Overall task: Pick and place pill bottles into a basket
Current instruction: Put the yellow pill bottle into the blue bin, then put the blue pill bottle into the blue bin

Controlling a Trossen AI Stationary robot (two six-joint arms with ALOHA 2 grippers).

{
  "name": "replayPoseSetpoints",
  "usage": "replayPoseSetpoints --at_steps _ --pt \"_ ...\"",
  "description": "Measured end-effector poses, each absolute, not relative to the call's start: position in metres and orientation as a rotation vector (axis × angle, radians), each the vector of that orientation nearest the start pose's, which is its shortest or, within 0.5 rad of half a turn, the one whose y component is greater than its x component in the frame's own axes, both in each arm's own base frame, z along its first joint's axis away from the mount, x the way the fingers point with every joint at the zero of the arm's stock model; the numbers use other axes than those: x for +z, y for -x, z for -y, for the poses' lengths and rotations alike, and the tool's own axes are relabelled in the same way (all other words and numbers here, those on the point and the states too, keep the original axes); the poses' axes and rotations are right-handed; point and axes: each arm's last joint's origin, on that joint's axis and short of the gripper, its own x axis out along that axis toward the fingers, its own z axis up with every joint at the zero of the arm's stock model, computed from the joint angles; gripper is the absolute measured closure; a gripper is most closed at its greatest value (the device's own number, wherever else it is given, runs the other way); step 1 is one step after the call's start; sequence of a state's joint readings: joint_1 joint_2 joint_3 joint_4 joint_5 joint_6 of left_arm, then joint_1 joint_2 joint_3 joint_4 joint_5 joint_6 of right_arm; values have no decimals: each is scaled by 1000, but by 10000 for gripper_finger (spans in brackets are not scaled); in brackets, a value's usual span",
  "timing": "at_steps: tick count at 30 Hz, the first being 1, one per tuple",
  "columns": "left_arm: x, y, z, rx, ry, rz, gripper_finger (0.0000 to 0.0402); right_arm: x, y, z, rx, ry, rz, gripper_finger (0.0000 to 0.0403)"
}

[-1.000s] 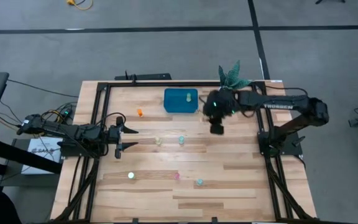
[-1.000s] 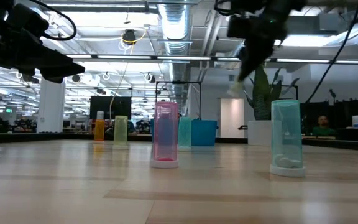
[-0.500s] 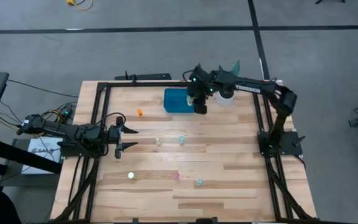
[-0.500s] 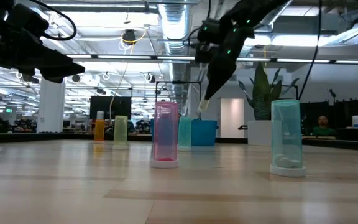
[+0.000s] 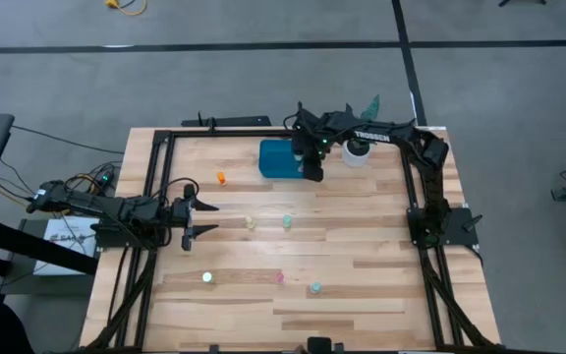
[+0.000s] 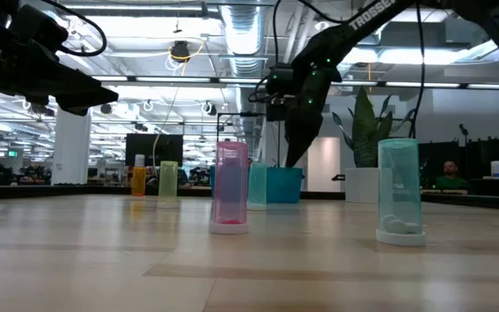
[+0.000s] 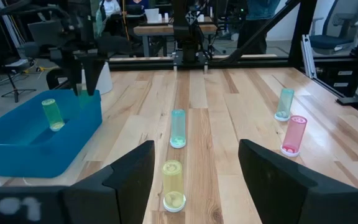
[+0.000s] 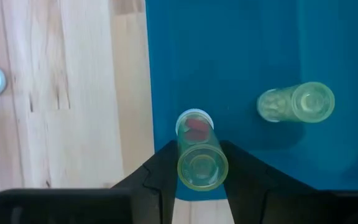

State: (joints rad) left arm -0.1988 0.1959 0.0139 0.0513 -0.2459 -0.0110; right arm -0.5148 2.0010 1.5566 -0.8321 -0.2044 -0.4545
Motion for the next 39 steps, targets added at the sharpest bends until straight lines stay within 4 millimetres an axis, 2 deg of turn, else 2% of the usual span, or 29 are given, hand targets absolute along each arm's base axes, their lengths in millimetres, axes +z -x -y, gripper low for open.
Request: replayPoseSetpoints --at_steps 9,18,23,25,30,34,39 --pt "157 -107 14 48 -18 -127 178 200 -354 199 -26 -50 -1220 288" --pt "157 -107 14 48 -18 -127 178 201 -353 203 -57 -72 -1207 210" --pt "157 -107 14 48 -18 -128 178 208 -355 203 -55 -66 -1193 184" --pt "157 -107 14 48 -18 -127 178 224 -360 200 -51 -47 -1169 182" --pt "157 -107 14 48 -18 -127 178 286 -360 180 -5 -13 -1017 184" --pt "157 -107 14 48 -18 -127 178 340 -341 148 48 21 -878 184" --pt "157 -107 14 48 -18 -127 178 374 -323 100 132 92 -829 184"
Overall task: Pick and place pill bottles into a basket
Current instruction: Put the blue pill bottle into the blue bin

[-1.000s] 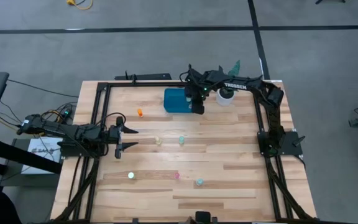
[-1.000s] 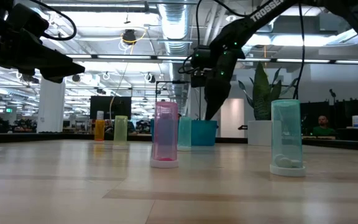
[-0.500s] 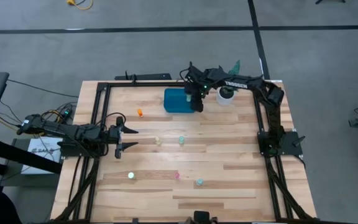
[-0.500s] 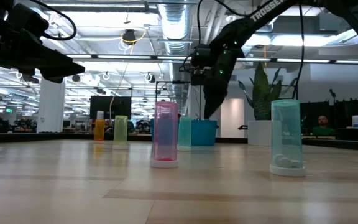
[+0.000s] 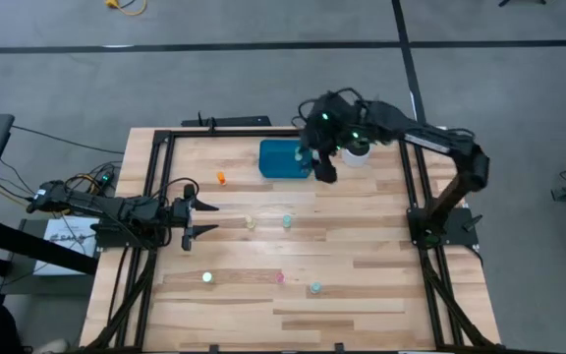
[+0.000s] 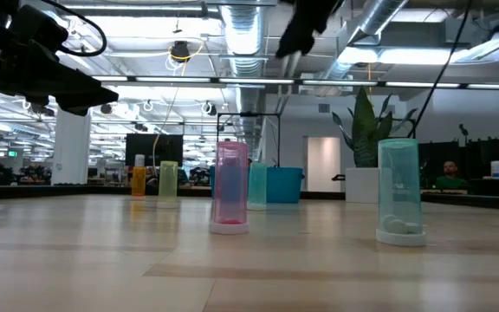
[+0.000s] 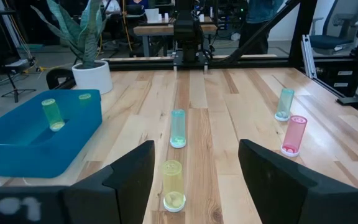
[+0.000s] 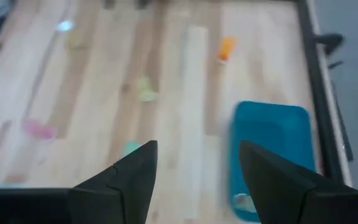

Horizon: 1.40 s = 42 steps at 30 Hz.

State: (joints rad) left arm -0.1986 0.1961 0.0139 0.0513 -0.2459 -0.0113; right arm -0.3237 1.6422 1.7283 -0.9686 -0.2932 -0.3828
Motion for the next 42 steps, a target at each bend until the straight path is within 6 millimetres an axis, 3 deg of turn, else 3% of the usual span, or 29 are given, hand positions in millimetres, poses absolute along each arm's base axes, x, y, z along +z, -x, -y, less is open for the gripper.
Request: replayPoseSetpoints --at_steps 7,17,29,36,42 --pt "157 -107 14 48 -18 -127 178 373 -310 40 307 123 -987 185" --pt "157 -107 14 48 -18 -127 178 346 -292 2 402 72 -1117 197" --pt "157 -107 14 48 -18 -127 178 319 -309 -106 339 9 -1034 219" --pt "157 -107 14 49 -17 -124 178 282 -318 -149 290 -58 -1158 218" --pt "157 -107 14 48 -17 -123 178 245 -320 -183 312 -58 -1276 192"
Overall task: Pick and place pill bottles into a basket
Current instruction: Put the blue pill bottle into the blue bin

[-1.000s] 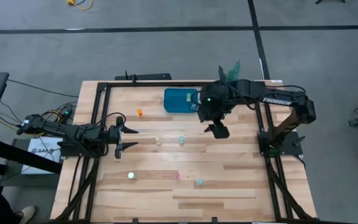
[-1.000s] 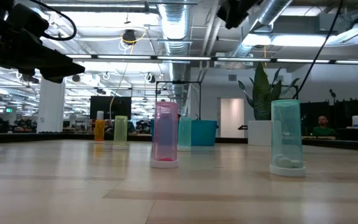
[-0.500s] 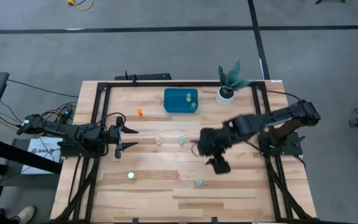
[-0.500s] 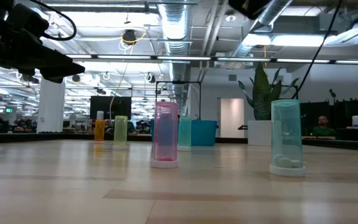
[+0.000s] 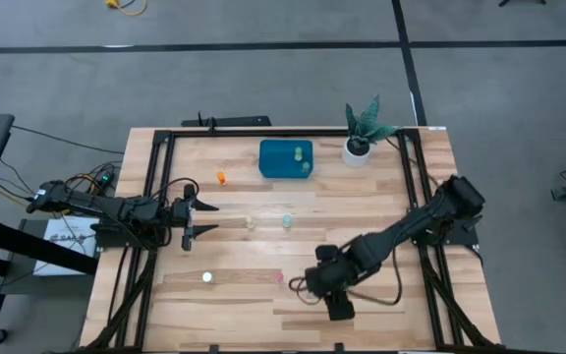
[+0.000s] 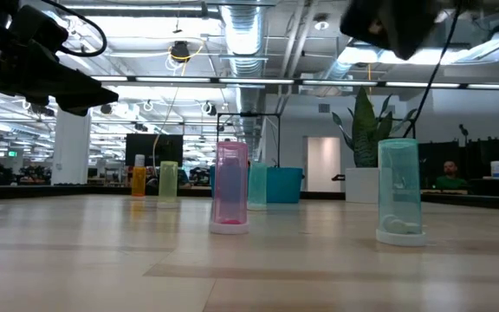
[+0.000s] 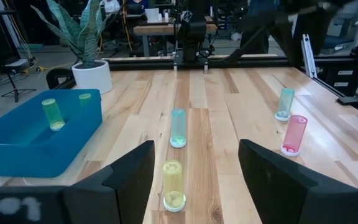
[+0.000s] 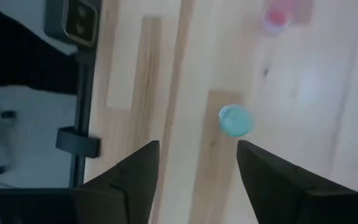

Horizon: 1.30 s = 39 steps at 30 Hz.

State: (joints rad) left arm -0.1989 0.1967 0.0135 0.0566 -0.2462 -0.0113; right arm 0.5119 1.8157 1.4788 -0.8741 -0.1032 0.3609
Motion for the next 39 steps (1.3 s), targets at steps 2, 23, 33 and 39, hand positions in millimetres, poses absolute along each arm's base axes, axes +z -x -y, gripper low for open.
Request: replayPoseSetpoints --at_steps 2,23,33,39 --pt "158 -107 14 49 -17 -122 178 234 -322 -191 311 -49 -1302 180" --pt "158 -107 14 48 -16 -122 178 198 -347 -176 161 2 -1325 159" --pt "158 -107 14 48 -16 -121 178 185 -344 -175 202 -32 -1349 159" --pt "158 -107 14 48 -16 -121 178 186 -346 -173 189 -39 -1340 175"
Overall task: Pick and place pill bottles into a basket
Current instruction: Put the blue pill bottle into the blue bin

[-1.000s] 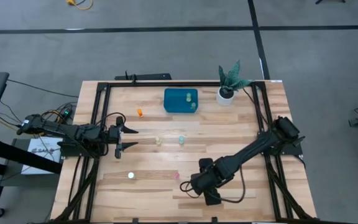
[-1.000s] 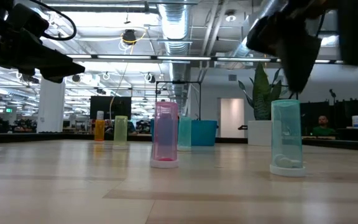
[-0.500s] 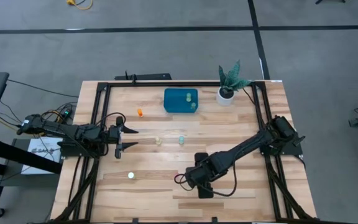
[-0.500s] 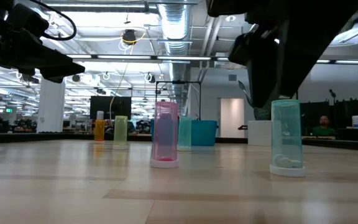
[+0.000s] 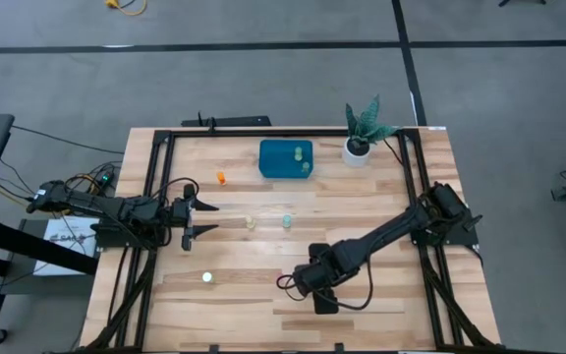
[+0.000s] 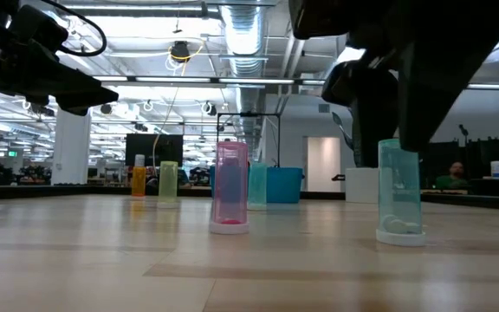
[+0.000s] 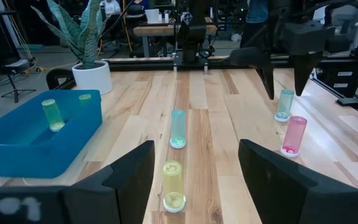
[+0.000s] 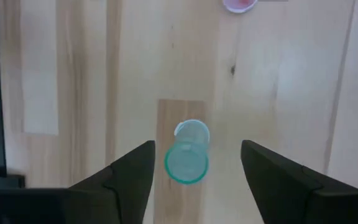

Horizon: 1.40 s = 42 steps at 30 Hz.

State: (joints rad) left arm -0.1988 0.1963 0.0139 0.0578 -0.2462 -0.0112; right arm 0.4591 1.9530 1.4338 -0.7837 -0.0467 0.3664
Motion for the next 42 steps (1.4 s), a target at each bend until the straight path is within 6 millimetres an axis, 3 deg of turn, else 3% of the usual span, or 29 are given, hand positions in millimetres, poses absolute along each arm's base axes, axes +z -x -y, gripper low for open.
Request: replayPoseSetpoints --at_steps 12,17,21,30,36,42 --pt "158 -107 14 48 -16 -121 178 186 -351 -162 187 -73 -1345 318" --pt "158 -107 14 48 -17 -121 178 191 -358 -147 190 -98 -1357 317" --pt "158 -107 14 48 -16 -121 178 207 -366 -127 175 -94 -1355 298" --pt "158 -107 14 48 -16 -121 178 267 -384 -62 162 -48 -1282 317" --pt "158 -107 14 48 -16 -121 178 308 -395 2 75 -76 -1169 305" --pt "158 -107 14 48 -17 -121 178 330 -392 70 -62 -137 -1074 307"
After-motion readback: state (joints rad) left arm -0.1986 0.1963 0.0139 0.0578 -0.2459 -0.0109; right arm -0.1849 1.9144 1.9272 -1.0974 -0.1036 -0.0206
